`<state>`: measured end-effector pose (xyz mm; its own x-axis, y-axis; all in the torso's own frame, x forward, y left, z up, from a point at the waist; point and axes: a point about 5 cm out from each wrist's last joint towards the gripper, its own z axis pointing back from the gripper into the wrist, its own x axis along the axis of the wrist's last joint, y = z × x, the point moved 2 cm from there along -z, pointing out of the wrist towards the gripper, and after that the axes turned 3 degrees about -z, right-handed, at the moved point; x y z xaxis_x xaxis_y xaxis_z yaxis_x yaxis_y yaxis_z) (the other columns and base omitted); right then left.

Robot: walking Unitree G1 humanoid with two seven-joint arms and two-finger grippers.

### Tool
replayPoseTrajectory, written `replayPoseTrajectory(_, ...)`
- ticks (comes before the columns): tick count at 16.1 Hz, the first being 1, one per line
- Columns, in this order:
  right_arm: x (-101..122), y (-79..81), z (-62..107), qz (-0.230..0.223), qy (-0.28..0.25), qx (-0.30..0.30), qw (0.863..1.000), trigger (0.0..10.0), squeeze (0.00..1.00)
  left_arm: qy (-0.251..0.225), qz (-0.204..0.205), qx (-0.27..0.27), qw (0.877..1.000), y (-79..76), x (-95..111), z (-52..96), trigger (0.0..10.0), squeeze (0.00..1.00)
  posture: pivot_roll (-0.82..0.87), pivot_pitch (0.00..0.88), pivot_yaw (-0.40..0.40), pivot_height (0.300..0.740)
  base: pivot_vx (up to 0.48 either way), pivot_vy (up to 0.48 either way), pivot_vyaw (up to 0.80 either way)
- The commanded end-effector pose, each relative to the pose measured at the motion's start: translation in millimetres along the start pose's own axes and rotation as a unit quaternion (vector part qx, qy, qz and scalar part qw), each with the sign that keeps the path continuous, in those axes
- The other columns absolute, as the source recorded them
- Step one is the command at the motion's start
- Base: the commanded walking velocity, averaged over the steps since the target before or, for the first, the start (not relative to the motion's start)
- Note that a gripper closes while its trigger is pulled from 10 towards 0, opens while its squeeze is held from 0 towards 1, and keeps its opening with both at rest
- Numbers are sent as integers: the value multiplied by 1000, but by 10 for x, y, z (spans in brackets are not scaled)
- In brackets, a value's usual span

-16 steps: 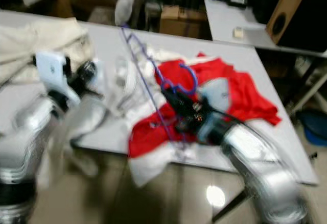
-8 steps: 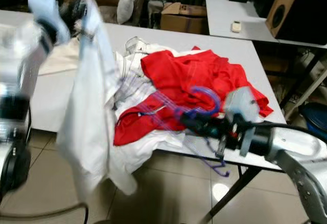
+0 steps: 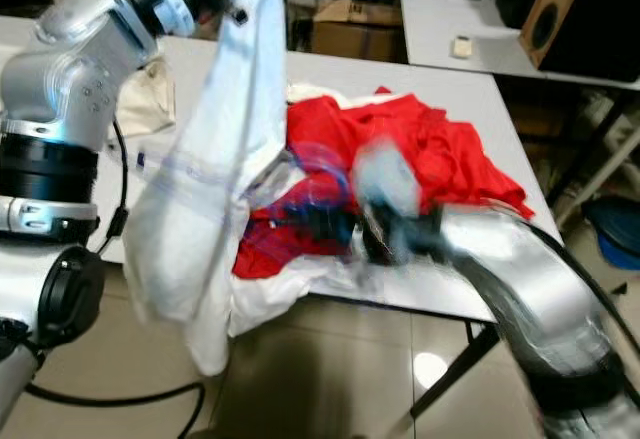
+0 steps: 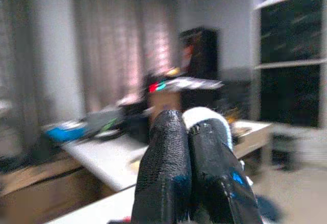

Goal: Hang hanger

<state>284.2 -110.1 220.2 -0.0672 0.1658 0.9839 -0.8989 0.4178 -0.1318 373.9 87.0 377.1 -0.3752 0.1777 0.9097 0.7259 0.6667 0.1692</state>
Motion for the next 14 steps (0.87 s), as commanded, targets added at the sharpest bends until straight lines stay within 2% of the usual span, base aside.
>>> replayPoseTrajectory(1, 42, -275, 53, 24, 4, -84, 996, 10000, 0, -52, 1, -22, 998, -46, 338, -13, 10000, 0, -66, 0, 4, 740, 0, 0, 0)
replayPoseTrajectory(3, 219, -577, 135, 54, -14, -157, 986, 10000, 0, -86, 9, -39, 996, -50, 510, 16, 10000, 0, -65, 0, 2, 740, 0, 0, 0)
replayPoseTrajectory(4, 647, -979, 347, 107, -67, -255, 958, 10000, 0, -130, 15, -51, 990, -40, 734, 58, 10000, 0, -66, 0, 2, 740, 0, 0, 0)
replayPoseTrajectory(5, 844, -1106, 455, 127, -93, -289, 944, 10000, 0, -148, 20, -53, 987, -29, 817, 75, 10000, 0, -66, 0, 2, 740, 0, 0, 0)
replayPoseTrajectory(6, 1271, -1345, 717, 180, -138, -362, 904, 10000, 0, -191, 26, -42, 980, 34, 991, 130, 10000, 0, -73, 0, 7, 740, 0, 0, 0)
replayPoseTrajectory(7, 1581, -1455, 905, 232, -163, -404, 870, 10000, 0, -227, 28, -21, 973, 127, 1145, 196, 10000, 0, -72, 0, 6, 740, 0, 0, 0)
replayPoseTrajectory(8, 1661, -1484, 945, 249, -166, -409, 862, 10000, 0, -241, 31, -7, 970, 181, 1200, 232, 10000, 0, -72, 0, 3, 740, 0, 0, 0)
replayPoseTrajectory(9, 1641, -1518, 934, 251, -159, -401, 866, 10000, 0, -248, 35, 10, 968, 232, 1215, 256, 10000, 0, -71, 0, 0, 740, 0, 0, 0)
replayPoseTrajectory(10, 1476, -1539, 855, 244, -131, -370, 887, 10000, 0, -229, 35, 33, 972, 293, 1152, 259, 10000, 0, -70, 0, -3, 740, 0, 0, 0)
replayPoseTrajectory(11, 1117, -1504, 704, 223, -81, -309, 921, 10000, 0, -166, 19, 68, 984, 341, 882, 188, 10000, 0, -67, 0, -7, 740, 0, 0, 0)
replayPoseTrajectory(12, 731, -1438, 592, 193, -38, -258, 946, 10000, 0, -98, 0, 96, 991, 340, 523, 103, 10000, 0, -66, 0, -8, 740, 0, 0, 0)
replayPoseTrajectory(14, 282, -1352, 515, 166, 0, -213, 963, 10000, 0, -23, -12, 123, 992, 286, -12, 25, 10000, 0, -63, 0, -11, 740, 0, 0, 0)
